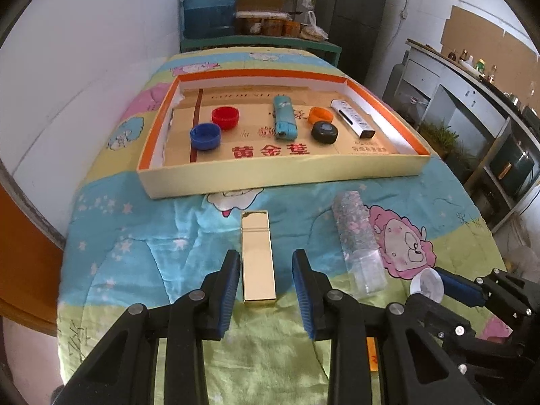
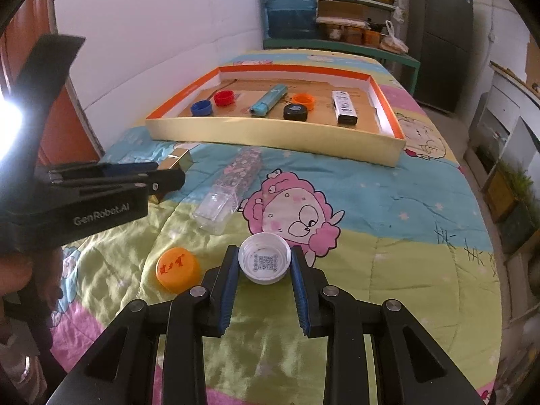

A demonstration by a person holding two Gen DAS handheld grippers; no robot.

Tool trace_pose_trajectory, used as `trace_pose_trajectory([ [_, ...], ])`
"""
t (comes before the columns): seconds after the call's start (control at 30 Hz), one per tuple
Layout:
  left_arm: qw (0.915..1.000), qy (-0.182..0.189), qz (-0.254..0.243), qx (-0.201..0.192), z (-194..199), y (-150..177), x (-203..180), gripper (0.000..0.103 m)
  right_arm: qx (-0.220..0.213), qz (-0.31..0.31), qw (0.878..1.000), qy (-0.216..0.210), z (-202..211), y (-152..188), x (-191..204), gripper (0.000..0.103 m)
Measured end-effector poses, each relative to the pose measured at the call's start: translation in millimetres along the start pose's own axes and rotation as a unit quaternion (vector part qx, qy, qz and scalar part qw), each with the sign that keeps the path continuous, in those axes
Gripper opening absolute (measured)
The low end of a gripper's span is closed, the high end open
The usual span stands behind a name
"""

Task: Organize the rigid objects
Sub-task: 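Grasp the white cap with the right gripper while the left grasps the gold box, then carry the gold box in the left gripper while the right carries the white cap toward the lid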

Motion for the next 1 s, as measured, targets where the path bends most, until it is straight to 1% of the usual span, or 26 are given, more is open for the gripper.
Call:
trace_pose_trajectory([
  [0.1, 0.9999, 0.009, 0.01, -0.001, -1, 2, 3, 0.029, 0.0, -0.004, 1.0, -0.001, 0, 0, -1, 0.03],
  [0.13, 0.9998, 0.01, 0.014, -0.003, 0, 3, 5, 0.02, 0.0, -0.004, 1.0, -0.001, 0, 1, -1, 0.03],
  [0.17, 0.9998, 0.013, 0.018, -0.003, 0, 3, 7, 0.018, 0.0, -0.005, 1.0, -0.002, 0, 0, -1, 0.03],
  [0.27, 0.9992, 0.03, 0.026, -0.01, 2, 4, 9, 0.018, -0.001, -0.007, 1.0, -0.003, -1, 0, 0, 0.03],
  [0.43, 0.999, 0.029, 0.024, -0.022, 10, 3, 8, 0.018, -0.004, -0.01, 1.0, -0.004, 1, -2, -1, 0.03],
  [1.0, 0.9976, -0.003, 0.019, -0.066, 46, -20, 8, 0.018, -0.034, 0.007, 0.999, -0.003, 17, -32, 5, 0.03],
])
Point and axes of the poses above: each gripper's, at about its wrist camera, not at the fingertips, and z roughly against the way its jaws point, x to its left, y to its underside, the point moved 6 cm from there along -z, roughly the way its jaws point, and after that the axes turned 6 degrees about y, right-handed, at the moved point
